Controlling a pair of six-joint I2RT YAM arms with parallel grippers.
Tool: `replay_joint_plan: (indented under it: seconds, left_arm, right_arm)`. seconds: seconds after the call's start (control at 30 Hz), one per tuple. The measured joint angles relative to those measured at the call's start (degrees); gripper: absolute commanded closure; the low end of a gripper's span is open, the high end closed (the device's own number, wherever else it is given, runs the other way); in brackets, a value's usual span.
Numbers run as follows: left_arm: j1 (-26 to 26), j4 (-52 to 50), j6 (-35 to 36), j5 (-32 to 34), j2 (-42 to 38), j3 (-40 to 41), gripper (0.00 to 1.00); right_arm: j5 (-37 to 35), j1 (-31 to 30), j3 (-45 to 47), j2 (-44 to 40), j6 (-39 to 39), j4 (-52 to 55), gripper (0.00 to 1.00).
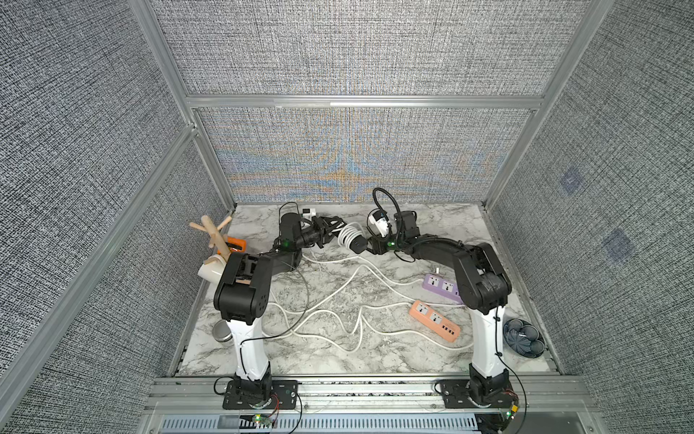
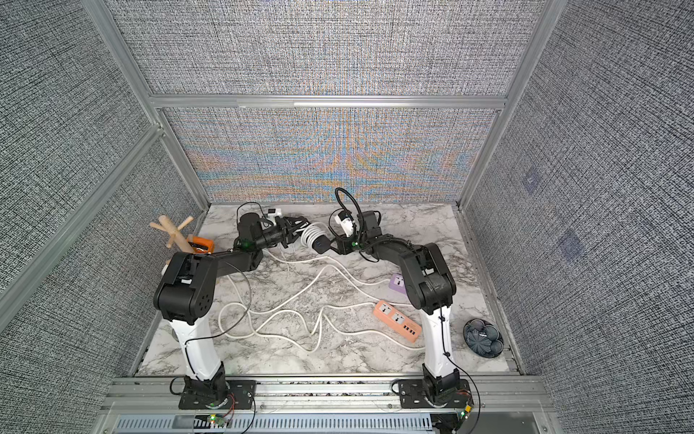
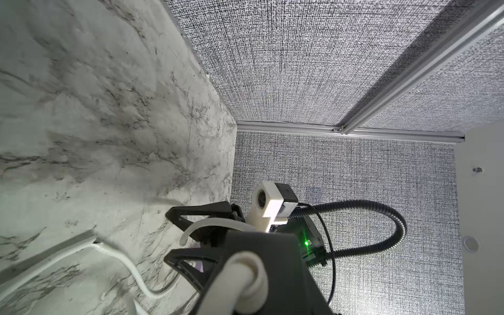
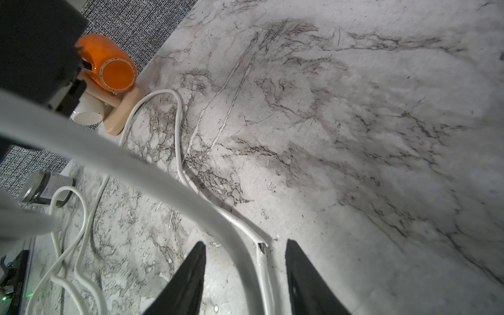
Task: Unwrap the cord wrapped around the power strip
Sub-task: Unwrap the power cord from the power strip.
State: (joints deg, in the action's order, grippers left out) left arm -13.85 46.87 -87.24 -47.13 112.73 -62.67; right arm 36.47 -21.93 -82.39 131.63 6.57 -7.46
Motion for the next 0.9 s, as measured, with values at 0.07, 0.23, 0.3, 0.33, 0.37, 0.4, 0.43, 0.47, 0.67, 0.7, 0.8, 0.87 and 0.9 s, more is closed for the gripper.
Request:
replay_joint_plan:
  seconds: [0.07,0.23,0.3,0.33,0.37,0.4,0.43,0.47,0.67,0.7,0.8,0.87,0.9]
  left_arm:
    - [0.0,-0.09,-0.13,0.04,0.0,0.26,1.0]
    - [-0.11,-0.02,-1.2,0.04,0.17,0.33,1.0]
    - [-0.26,-0.17,-1.29,0.11,0.55,0.33,1.0]
    - [-0.26,-0.33,-1.27,0.2,0.7,0.33,1.0]
    - [-0.28,-0.52,-1.25,0.44,0.81,0.33,1.0]
    - [-0.31,-0.72,-1.25,0.68,0.87,0.33,1.0]
    - [-0.31,-0.79,-1.14,0.74,0.98,0.26,1.0]
    - [-0.31,-1.2,-1.05,0.98,1.05,0.11,1.0]
    - [-0.55,-3.52,-0.5,2.97,4.33,-3.04,1.0]
    - [-0.63,-4.24,-0.07,3.52,4.66,-3.76,1.0]
    - [-0.98,-8.37,2.54,4.94,4.9,-6.43,1.0]
    - [-1.14,-11.26,4.83,6.47,4.87,-8.09,1.0]
    - [-1.22,-12.24,5.35,7.08,4.81,-8.5,1.0]
  right_arm:
    - [-0.39,0.0,0.33,-0.15,0.13,-0.94,0.77]
    - [-1.92,0.46,2.78,-3.13,-1.05,-1.73,1.0]
    - [-2.45,1.05,3.69,-4.92,-2.21,-1.7,1.0]
    - [-2.84,1.44,4.13,-5.97,-2.91,-1.7,1.0]
    - [-3.08,1.79,4.61,-7.23,-3.76,-1.49,1.0]
    - [-3.21,2.08,4.87,-8.33,-4.5,-1.09,1.0]
    - [-3.43,2.32,5.14,-9.77,-5.55,-0.52,1.0]
    - [-3.61,2.47,5.33,-11.15,-6.58,0.09,1.0]
    - [-4.35,2.12,7.91,-20.55,-12.22,3.34,1.0]
    - [-4.42,1.99,8.5,-21.79,-12.9,3.72,1.0]
    - [-4.55,0.98,11.26,-26.05,-14.99,4.7,1.0]
    - [-4.61,0.17,13.4,-28.85,-16.31,4.81,1.0]
    - [-4.7,-0.17,14.25,-29.86,-16.85,4.94,1.0]
